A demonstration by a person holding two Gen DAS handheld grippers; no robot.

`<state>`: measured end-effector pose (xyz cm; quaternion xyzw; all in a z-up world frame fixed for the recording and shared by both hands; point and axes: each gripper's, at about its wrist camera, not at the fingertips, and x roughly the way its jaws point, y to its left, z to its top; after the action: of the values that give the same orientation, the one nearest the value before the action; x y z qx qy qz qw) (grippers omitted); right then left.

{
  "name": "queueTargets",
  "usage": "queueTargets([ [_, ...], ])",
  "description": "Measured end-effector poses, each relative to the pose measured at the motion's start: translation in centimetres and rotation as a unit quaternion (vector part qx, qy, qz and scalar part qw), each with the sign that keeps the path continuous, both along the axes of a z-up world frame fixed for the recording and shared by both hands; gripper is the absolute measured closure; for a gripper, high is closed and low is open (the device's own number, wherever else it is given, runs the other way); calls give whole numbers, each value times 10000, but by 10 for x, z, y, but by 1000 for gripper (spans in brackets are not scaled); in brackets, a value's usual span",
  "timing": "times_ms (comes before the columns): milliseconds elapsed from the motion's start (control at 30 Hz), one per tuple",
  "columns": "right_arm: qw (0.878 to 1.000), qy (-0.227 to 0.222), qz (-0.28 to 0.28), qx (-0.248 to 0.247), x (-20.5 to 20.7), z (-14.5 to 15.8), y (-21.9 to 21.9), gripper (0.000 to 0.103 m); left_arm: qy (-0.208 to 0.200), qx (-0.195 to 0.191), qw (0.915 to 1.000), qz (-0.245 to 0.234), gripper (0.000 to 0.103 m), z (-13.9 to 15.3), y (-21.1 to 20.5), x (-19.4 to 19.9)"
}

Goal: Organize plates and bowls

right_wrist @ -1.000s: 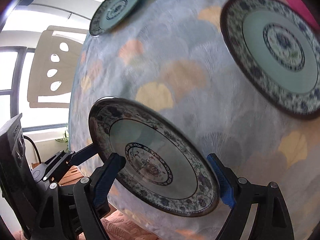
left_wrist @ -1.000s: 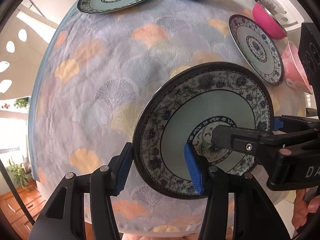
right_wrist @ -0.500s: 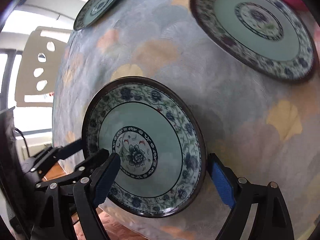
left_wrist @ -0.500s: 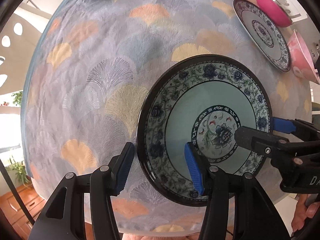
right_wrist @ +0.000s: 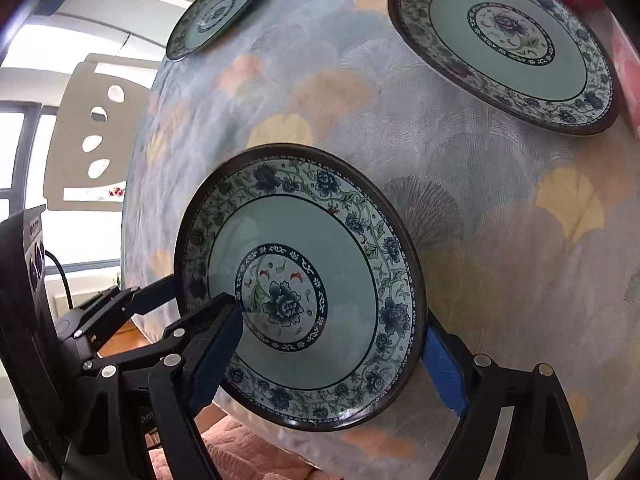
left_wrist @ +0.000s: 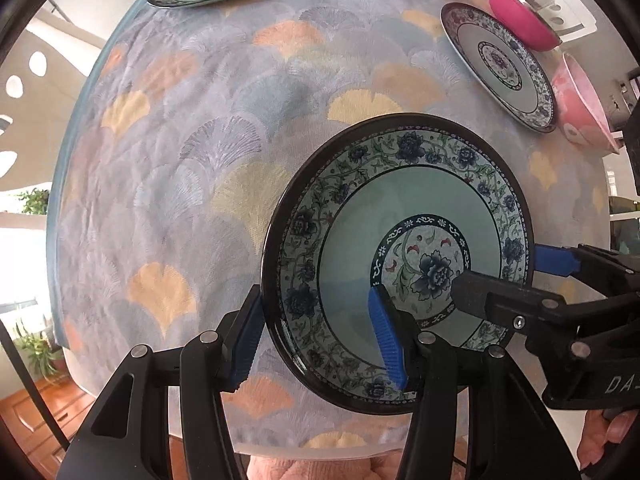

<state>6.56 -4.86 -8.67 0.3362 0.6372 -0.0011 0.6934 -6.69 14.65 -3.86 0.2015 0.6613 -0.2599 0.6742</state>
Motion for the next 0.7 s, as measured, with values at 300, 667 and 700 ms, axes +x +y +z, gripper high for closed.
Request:
queueTargets([
  [300, 9996, 25, -198, -220, -8, -12, 10, 18, -188, 58, 9998, -7, 54, -12, 1, -18],
  [667, 9978, -456, -475, -45, -9, -17, 5, 6, -273, -190, 9994, -110, 47, -21, -11, -3],
  [700, 9978, -481, -460, -57, -9, -17, 6, 6, -209, -199, 9995, -97, 47, -22, -12, -1],
])
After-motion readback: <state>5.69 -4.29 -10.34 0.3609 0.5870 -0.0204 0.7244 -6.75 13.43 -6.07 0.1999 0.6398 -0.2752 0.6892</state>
